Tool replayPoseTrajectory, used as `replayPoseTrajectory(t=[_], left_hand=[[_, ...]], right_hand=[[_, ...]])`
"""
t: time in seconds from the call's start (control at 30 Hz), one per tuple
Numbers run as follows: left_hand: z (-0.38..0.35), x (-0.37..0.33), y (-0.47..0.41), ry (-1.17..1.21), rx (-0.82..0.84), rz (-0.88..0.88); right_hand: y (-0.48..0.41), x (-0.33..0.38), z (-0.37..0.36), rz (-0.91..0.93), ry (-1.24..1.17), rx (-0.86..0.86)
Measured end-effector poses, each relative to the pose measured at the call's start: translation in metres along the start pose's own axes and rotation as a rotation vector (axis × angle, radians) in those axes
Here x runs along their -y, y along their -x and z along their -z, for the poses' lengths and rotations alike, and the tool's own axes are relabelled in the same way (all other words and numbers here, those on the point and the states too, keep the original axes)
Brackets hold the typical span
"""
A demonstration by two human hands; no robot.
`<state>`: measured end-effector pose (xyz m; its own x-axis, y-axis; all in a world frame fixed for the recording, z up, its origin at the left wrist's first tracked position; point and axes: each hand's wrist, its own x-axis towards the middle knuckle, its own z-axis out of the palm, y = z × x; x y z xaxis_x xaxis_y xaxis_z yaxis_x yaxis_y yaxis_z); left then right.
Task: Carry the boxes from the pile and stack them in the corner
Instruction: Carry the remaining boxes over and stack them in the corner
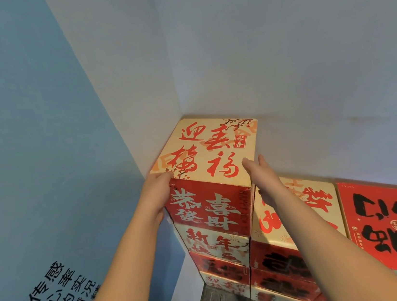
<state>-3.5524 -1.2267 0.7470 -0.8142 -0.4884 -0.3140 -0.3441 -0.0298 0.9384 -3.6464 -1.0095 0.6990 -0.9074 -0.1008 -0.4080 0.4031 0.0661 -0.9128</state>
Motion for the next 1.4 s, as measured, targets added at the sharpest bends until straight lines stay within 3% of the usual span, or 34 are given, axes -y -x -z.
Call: replayPoseTrajectory(t=[0.23,0.6,0.8,1.13,1.4], left_hand=[[-0.03,-0.003,0.038,-0.002,0.07,-0.001],[-0.092,0.016,0.125,0.038,0.463,-0.004],[-0.127,0.065,0.208,0.01,0.768,0.071],[-0.189,0.126,0.446,-0.068,1.272,0.127],[-0.193,0.207,0.705,-0.262,1.565,0.075]], right_hand=[[0.036,0.005,0.024,0.08,0.024,-0.104],[0.156,-0.042,0.091,0.181,-0.17,-0.344],[0.273,-0.108,0.137,0.214,-0.326,-0.612],[0.538,-0.192,0.216,0.275,-0.523,-1.068],[0.806,-0.31,0.263,0.293,-0.672,-1.379]])
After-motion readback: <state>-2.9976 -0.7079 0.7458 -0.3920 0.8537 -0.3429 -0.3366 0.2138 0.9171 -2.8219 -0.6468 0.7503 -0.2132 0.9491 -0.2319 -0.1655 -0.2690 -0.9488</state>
